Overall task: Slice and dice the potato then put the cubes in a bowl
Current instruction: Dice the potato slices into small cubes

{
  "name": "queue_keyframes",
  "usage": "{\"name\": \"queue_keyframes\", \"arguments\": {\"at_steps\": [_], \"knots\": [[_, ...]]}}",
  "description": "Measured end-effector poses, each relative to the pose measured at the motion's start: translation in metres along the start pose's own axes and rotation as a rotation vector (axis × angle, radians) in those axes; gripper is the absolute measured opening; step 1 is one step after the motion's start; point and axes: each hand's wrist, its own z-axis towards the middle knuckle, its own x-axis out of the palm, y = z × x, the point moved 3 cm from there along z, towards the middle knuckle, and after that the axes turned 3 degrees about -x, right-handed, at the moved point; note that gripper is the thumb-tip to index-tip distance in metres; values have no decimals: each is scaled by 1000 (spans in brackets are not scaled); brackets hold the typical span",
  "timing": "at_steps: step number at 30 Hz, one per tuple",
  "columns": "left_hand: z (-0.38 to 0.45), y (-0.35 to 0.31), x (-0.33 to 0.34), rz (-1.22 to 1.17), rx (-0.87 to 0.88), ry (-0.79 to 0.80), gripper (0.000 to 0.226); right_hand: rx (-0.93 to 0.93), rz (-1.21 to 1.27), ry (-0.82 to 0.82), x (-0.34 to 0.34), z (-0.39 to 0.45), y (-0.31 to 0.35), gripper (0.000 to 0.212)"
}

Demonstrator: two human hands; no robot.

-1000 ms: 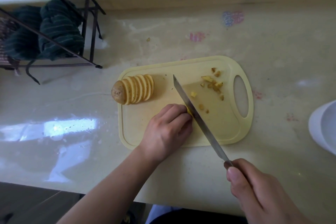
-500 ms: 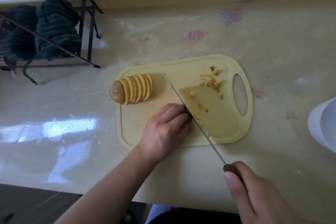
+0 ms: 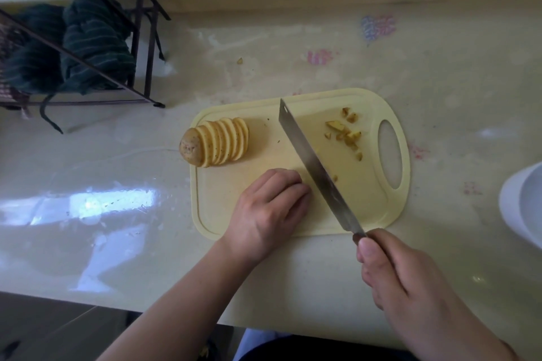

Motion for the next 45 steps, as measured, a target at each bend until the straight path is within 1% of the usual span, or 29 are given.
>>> {"name": "queue_keyframes", "arguments": {"at_steps": [5, 8, 12, 19, 24, 28, 29, 34, 37, 42, 45], "knots": [[-2, -3, -4, -1, -37, -21, 6, 2, 5, 6, -2, -11, 7, 47], [-4, -1, -4, 0, -30, -13, 5, 0, -19, -2, -2, -16, 7, 47], [-4, 1, -1, -2, -10, -7, 6, 7, -55, -8, 1, -21, 8, 62], [-4, 2, 0, -26, -13, -4, 4, 44, -62, 17, 4, -23, 3, 67], [-4, 4, 1, -40, -20, 5, 5, 42, -119, 40, 8, -19, 3, 62], [-4, 4, 2, -50, -11, 13, 4, -23, -183, 19, 17, -3, 8, 43], [-4, 4, 2, -51, -11, 15, 5, -36, -178, 9, 18, 1, 9, 41], [-6, 4, 0, -37, -11, 9, 6, 6, -84, -45, 5, 9, 6, 42], [-8, 4, 0, -29, -18, 7, 6, 26, -36, -6, 3, 6, 2, 45], [-10, 0, -9, -44, -66, -24, 6, 6, 33, 3, 6, -4, 7, 49], [-11, 2, -10, -29, -64, -14, 7, 5, 34, 29, 10, -12, 10, 52]]}}
